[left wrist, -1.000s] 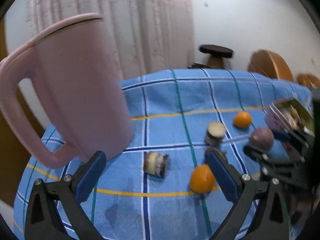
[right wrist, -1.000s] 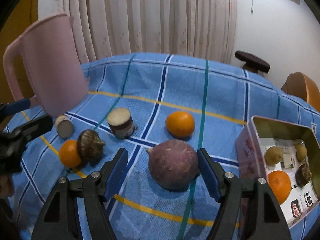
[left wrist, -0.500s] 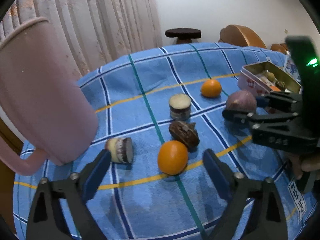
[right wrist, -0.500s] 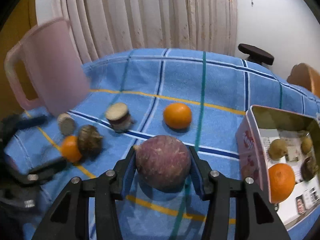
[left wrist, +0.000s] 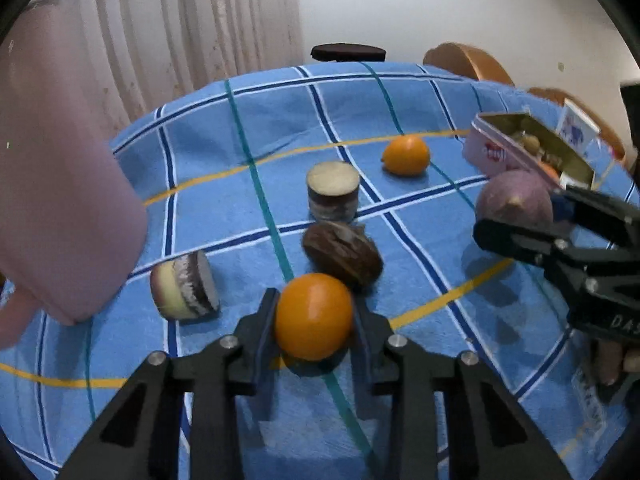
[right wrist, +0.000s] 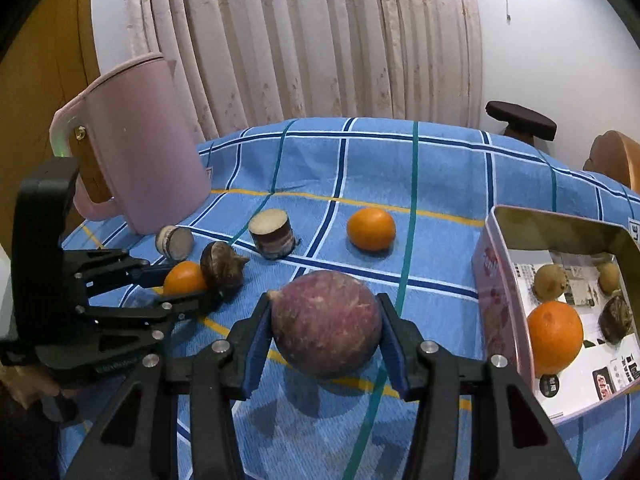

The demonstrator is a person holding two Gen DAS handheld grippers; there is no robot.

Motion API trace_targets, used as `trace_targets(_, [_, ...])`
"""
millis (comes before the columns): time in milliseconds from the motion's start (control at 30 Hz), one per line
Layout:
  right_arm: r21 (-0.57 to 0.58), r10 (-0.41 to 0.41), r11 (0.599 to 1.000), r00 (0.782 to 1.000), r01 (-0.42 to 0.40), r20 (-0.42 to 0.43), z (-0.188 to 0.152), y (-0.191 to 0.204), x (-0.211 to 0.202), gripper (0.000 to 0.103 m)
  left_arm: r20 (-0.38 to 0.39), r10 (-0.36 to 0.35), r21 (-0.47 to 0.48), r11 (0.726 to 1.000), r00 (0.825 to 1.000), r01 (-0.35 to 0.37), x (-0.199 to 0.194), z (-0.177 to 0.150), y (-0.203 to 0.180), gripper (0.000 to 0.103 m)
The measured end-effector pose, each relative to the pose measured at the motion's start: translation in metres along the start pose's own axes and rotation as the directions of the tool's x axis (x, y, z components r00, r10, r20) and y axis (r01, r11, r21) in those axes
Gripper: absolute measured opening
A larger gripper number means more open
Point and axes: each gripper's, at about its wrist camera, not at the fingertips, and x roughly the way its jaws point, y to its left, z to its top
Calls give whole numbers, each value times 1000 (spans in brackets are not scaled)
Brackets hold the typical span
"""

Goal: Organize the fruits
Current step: 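Grasp the purple round fruit with the right tool while the left tool grasps a small orange, then carry the purple fruit and orange into the tin and open both tools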

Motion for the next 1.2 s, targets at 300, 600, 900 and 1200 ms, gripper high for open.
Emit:
trace_targets(300, [34,28,999,995,-32,101,5,-12,-25,51,162,-31,-48,998,986,39,-32,7,9,36])
trace_targets(600, [51,-19,999,984,10,175,10,-39,-48,51,333,37,-127,992,942,6,-49,15,-6,36])
trace_targets(900, [121,-123,988,970,100,208,8,-100,-73,51,382,26,-139,990,924,29,-48,30,-54,36])
trace_targets(1200, [206,-282,950,929,235,241,10,-171,-99,51,369,-44,-70,995,928,75,-30,57,-128,36])
